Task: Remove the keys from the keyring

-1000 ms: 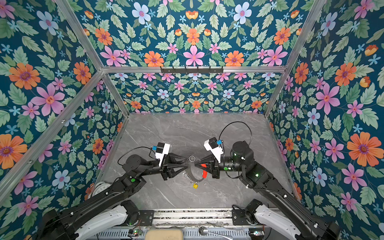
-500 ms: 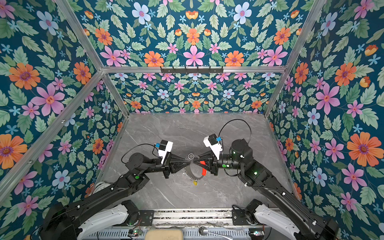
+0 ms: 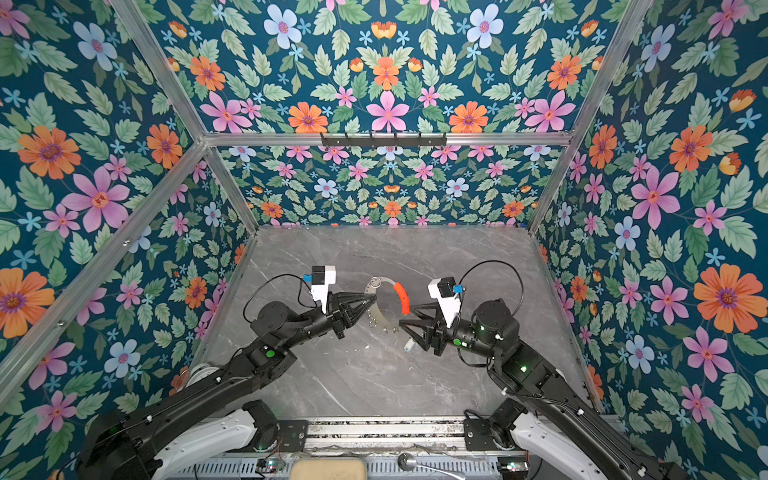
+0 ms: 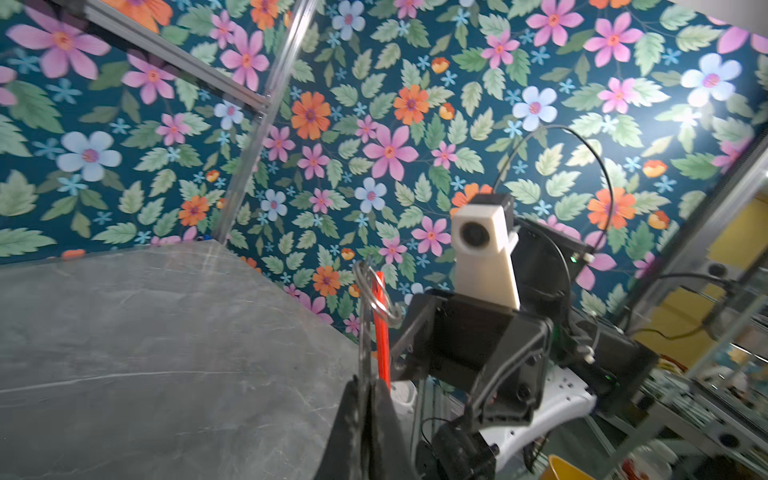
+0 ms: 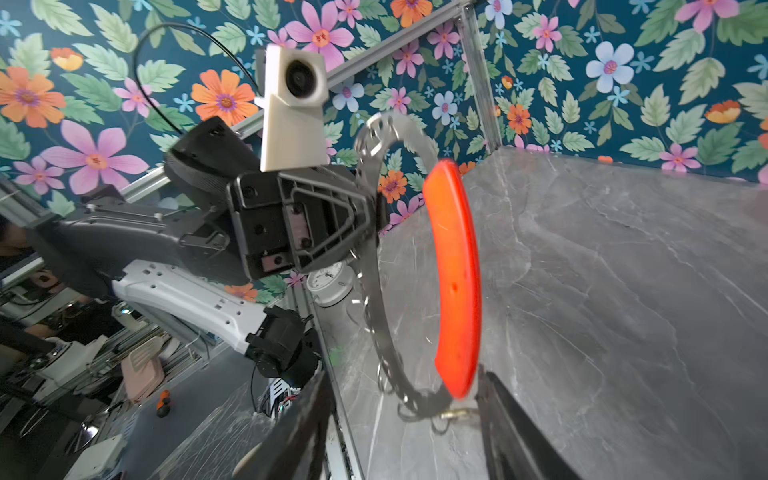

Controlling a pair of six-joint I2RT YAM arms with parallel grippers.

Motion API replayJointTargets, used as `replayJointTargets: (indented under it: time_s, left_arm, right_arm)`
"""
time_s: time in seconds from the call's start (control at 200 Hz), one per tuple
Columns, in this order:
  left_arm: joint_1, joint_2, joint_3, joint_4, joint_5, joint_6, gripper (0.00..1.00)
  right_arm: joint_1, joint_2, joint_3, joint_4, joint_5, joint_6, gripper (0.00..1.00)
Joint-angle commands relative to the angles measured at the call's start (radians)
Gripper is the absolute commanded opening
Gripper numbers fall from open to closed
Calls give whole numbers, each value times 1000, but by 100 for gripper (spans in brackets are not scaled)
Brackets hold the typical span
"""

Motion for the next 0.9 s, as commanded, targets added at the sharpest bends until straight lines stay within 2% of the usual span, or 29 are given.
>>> replayJointTargets:
  time_s: [0.0, 0.1, 0.16, 0.645, 0.895]
  left_arm:
    - [-4, -5, 11, -24, -157, 14, 0]
    - [-8, 0, 8, -15, -171, 7, 0]
    - [-9, 4, 9, -7, -166, 5, 0]
    - [-20, 3, 9, -12, -173, 4, 0]
    - [-20, -5, 1, -20, -178, 5, 0]
  right_arm:
    - [45, 1, -33, 55, 126, -9, 57]
    - [134, 41, -38, 49, 265, -67, 57]
    - [166, 71, -32, 50, 308, -94, 57]
    - [182, 207, 9, 100, 366, -141, 53]
    - [182, 216, 24, 79, 378, -150, 32]
